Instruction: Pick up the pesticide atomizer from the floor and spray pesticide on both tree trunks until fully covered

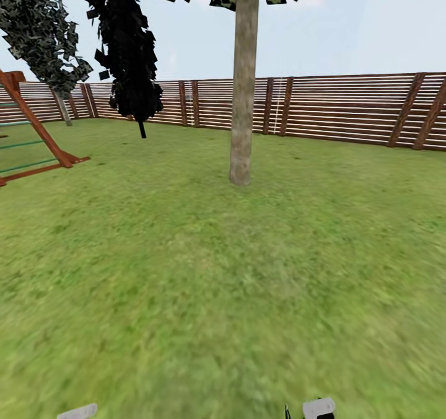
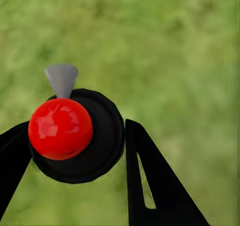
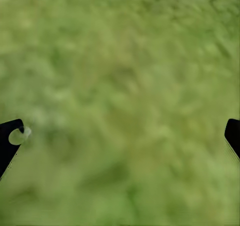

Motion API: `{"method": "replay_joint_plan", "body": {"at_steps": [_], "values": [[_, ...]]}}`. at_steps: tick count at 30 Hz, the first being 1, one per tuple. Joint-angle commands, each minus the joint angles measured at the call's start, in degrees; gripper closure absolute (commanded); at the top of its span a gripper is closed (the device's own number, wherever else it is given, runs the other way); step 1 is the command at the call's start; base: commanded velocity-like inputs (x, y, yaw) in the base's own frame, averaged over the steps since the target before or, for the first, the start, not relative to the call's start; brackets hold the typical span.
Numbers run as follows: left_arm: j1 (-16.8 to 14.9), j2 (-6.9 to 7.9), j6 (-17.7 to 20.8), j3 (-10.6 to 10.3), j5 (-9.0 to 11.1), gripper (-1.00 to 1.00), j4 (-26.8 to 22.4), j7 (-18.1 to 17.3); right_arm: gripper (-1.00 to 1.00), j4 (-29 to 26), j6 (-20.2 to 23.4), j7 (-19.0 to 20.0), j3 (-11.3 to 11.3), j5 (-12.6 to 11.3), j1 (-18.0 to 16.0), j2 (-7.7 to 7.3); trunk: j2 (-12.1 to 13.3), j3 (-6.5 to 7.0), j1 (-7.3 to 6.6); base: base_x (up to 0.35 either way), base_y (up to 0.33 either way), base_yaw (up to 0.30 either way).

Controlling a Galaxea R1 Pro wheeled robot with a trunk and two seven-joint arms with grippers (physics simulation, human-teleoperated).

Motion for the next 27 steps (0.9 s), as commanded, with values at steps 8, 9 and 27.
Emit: {"method": "replay_joint_plan", "body": {"at_steps": [8,9,27], "values": [[0.00,0.00,0.00,0.02,0.03,1.00,-0.01,-0.01,-1.00,0.00,0.00,0.00,0.00,-0.01,0.02,0.00,0.00,0.00,0.00,0.339,0.000,0.000],[0.00,0.00,0.00,0.02,0.03,1.00,-0.01,-0.01,-1.00,0.00,0.00,0.00,0.00,-0.02,0.00,0.00,0.00,0.00,0.00,0.339,0.000,0.000],[0.00,0.05,-0.04,0.02,0.05,1.00,-0.01,-0.01,-1.00,0.00,0.00,0.00,0.00,-0.01,0.00,0.00,0.00,0.00,0.00,0.339,0.000,0.000]]}}
